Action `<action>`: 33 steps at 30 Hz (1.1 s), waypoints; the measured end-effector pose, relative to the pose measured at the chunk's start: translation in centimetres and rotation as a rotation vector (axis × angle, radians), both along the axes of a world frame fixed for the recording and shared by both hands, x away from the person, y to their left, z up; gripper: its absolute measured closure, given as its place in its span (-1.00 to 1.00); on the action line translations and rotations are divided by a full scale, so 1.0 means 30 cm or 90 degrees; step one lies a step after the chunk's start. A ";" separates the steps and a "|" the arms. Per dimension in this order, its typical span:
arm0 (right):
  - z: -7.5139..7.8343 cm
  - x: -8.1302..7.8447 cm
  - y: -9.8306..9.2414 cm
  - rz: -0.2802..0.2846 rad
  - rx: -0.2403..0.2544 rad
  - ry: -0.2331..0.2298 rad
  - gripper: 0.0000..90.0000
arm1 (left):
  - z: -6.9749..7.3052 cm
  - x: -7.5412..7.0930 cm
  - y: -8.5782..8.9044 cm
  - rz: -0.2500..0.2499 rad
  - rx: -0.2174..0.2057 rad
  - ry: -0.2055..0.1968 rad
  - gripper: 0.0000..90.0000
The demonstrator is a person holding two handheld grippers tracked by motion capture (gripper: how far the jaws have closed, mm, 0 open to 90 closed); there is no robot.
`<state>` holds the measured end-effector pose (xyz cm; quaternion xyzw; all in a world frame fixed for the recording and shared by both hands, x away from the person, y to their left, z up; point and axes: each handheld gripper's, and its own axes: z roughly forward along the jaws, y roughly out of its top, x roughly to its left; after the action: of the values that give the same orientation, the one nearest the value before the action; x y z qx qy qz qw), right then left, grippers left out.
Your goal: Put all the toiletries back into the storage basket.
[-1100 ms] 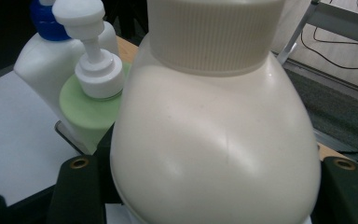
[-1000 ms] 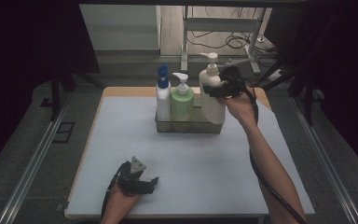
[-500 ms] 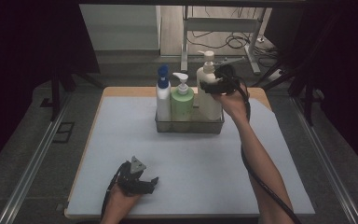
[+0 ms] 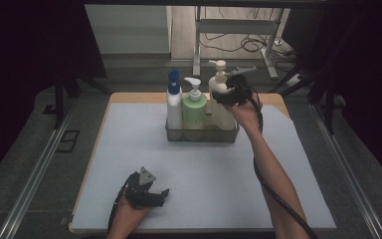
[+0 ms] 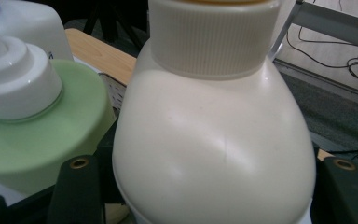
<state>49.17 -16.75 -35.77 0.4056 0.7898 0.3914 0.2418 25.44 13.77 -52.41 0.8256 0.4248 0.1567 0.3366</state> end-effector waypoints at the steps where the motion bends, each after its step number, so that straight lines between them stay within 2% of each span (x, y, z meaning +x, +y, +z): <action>1: -0.004 0.000 -0.001 0.001 -0.001 0.002 -0.20 | 0.000 0.000 0.000 0.000 0.000 0.000 -0.73; 6: -0.016 -0.005 -0.011 0.005 0.000 0.018 -0.20 | 0.000 0.000 0.000 0.000 0.000 0.000 -0.73; 16: -0.030 -0.031 -0.039 0.009 -0.002 0.031 -0.20 | 0.000 0.000 0.000 0.000 0.001 0.000 -0.73; 33: -0.104 -0.073 -0.072 0.014 -0.009 0.052 -0.20 | 0.000 0.000 0.000 0.000 0.000 -0.001 -0.73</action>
<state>46.99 -18.90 -38.90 0.4107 0.8064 0.3715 0.2076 25.43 13.76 -52.41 0.8258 0.4244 0.1571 0.3365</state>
